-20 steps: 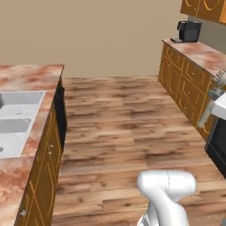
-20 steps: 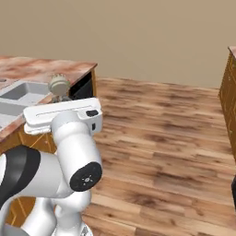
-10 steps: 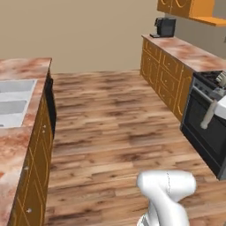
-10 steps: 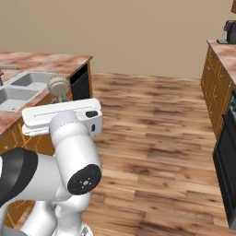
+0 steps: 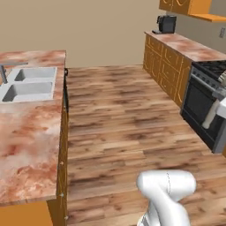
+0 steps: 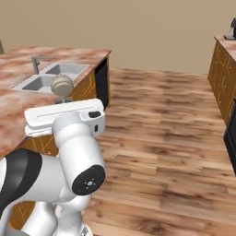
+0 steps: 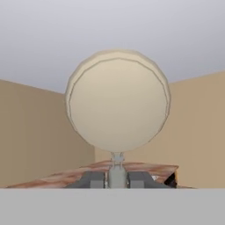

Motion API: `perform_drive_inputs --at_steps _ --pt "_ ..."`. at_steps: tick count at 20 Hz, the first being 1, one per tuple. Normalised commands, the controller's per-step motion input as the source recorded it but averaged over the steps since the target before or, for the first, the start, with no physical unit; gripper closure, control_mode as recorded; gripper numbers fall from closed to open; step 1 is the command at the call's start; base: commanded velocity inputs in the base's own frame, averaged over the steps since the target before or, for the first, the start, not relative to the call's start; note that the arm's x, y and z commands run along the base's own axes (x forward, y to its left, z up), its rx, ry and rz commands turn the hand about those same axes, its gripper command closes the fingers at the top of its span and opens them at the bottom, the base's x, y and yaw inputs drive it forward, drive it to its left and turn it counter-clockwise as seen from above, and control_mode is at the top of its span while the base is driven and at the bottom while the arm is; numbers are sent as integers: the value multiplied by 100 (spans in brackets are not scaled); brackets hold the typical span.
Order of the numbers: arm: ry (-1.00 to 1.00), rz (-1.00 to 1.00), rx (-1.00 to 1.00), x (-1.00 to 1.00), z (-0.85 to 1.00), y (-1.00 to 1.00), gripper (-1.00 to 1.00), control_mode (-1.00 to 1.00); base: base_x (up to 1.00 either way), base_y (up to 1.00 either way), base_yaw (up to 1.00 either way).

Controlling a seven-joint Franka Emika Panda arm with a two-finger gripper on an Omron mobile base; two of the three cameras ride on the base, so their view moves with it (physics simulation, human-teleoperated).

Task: Grab the spray bottle from the cabinet, then place it next to the cutting board for sanitizing. Then grab the dish brush from the countertop next to the sink and place it next to the cutting board.

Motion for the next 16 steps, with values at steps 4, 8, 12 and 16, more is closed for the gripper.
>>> perform_drive_inputs --at_steps 4,8,12,16 --pt "0 0 0 0 0 0 100 100 -100 100 16" --pt "0 0 0 0 0 0 100 100 -72 100 39" --pt "0 0 0 0 0 0 100 100 -16 96 57" --pt "0 0 0 0 0 0 100 100 0 89 73"
